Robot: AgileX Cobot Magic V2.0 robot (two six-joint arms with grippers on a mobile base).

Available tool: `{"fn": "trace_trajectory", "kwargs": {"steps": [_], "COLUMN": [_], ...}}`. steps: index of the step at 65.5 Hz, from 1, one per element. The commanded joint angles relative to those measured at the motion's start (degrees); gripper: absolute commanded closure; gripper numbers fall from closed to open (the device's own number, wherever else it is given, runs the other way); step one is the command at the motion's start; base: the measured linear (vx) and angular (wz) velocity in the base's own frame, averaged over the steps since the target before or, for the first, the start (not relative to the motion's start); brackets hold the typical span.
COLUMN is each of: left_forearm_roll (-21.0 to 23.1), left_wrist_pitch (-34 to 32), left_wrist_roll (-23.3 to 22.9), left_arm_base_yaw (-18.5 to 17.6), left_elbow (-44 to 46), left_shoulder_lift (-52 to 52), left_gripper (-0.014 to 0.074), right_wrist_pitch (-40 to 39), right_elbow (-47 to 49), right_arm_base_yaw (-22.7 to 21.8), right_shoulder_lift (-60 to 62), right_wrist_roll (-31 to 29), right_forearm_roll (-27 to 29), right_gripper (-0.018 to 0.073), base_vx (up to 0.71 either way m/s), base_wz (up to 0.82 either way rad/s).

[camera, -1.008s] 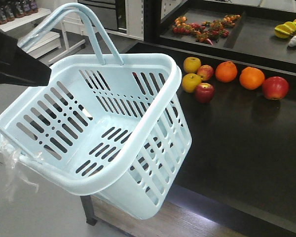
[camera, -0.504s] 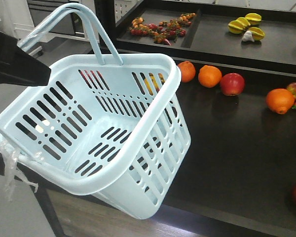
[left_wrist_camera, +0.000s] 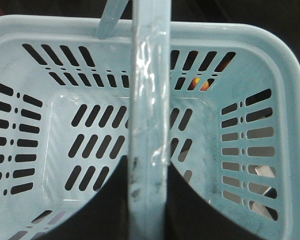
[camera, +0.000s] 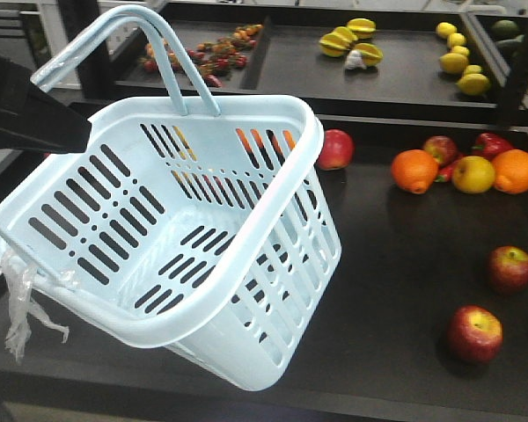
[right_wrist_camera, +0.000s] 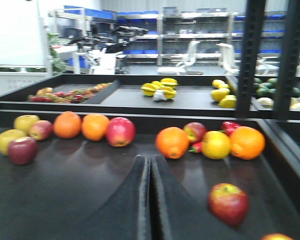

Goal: Pick three apples into basket with both arms
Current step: 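Turn the base and drive up to the black fruit table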

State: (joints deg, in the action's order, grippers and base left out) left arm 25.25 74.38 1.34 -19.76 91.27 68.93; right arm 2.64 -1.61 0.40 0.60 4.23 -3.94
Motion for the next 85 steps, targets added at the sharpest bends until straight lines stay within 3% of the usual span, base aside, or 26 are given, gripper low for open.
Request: {"fn": "trace_trajectory", "kwargs": {"steps": [1,85], "left_forearm_roll": [2.71,2.71], "left_wrist_pitch": [-2.67,-2.67], "left_wrist_roll": [-0.46,-0.46], "left_arm_base_yaw": [-0.27,-0.27], "left_elbow": [1.58,1.58], "left_shoulder_lift": [-1.44,-1.44], "left_gripper": [0.0604,0.0604], "right_wrist_pitch": [-4.25,-4.25], "right_elbow": [-0.86,-0.86], "right_arm_base_yaw": [-0.4,-0.4], "right_shoulder_lift": [0.59,0.59], "right_wrist_roll": [-0.46,-0.46], "right_forearm_roll": [-0.37,-0.37], "right_gripper": [0.0564,0.0564], "base_vx": [0.1,0.07], "base_wz": [-0.35,-0.11]}}
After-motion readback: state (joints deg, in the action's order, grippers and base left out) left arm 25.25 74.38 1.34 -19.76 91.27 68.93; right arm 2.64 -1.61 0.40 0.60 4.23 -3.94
